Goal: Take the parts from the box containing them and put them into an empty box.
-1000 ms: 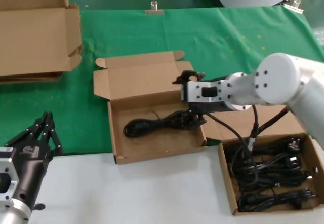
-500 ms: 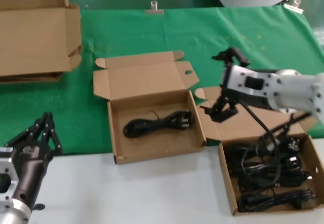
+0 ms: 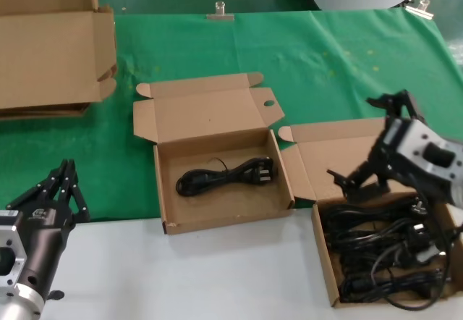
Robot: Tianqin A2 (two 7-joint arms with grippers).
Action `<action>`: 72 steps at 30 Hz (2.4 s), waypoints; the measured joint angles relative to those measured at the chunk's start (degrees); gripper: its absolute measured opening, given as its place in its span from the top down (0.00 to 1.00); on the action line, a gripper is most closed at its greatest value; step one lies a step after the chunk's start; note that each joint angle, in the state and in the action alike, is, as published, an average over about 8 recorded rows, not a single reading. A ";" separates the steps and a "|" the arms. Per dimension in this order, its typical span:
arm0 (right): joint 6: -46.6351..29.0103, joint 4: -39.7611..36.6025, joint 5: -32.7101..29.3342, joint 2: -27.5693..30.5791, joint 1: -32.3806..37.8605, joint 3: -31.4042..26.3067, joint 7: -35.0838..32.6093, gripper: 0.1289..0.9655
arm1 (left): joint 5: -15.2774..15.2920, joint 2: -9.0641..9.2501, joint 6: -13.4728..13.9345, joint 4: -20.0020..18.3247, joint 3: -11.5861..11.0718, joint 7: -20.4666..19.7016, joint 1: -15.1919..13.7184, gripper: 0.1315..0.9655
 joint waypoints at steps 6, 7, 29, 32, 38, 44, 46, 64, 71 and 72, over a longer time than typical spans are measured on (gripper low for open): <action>1.55 4.06 1.47 1.26 -6.99 4.85 0.52 0.00 | 0.00 0.00 0.00 0.00 0.00 0.00 0.00 0.95; 1.89 4.64 1.84 1.46 -8.18 5.56 0.42 0.00 | 0.00 0.00 0.00 0.00 0.00 0.00 0.00 0.95; 7.04 6.93 9.23 1.74 -16.54 8.88 -3.37 0.00 | 0.00 0.00 0.00 0.00 0.00 0.00 0.00 0.89; 8.61 6.49 11.01 1.09 -17.20 8.95 -4.38 0.00 | 0.00 0.00 0.00 0.00 0.00 0.00 0.00 0.87; 11.92 5.57 14.77 -0.29 -18.57 9.08 -6.50 0.00 | 0.00 0.00 0.00 0.00 0.00 0.00 0.00 0.76; 15.32 4.62 18.63 -1.71 -19.99 9.23 -8.68 0.00 | 0.00 0.00 0.00 0.00 0.00 0.00 0.00 0.63; 16.46 4.30 19.92 -2.19 -20.47 9.27 -9.41 0.00 | 0.00 0.00 0.00 0.00 0.00 0.00 0.00 0.57; 26.55 1.47 31.39 -6.43 -24.71 9.69 -15.88 0.00 | -0.01 0.00 0.00 0.00 0.00 0.00 0.00 0.21; 30.50 0.36 35.89 -8.08 -26.37 9.85 -18.42 0.00 | -0.01 0.00 0.00 0.00 0.00 0.01 0.00 0.09; 31.07 0.20 36.53 -8.32 -26.60 9.88 -18.78 0.00 | -0.01 0.00 0.00 0.00 0.00 0.01 0.00 0.08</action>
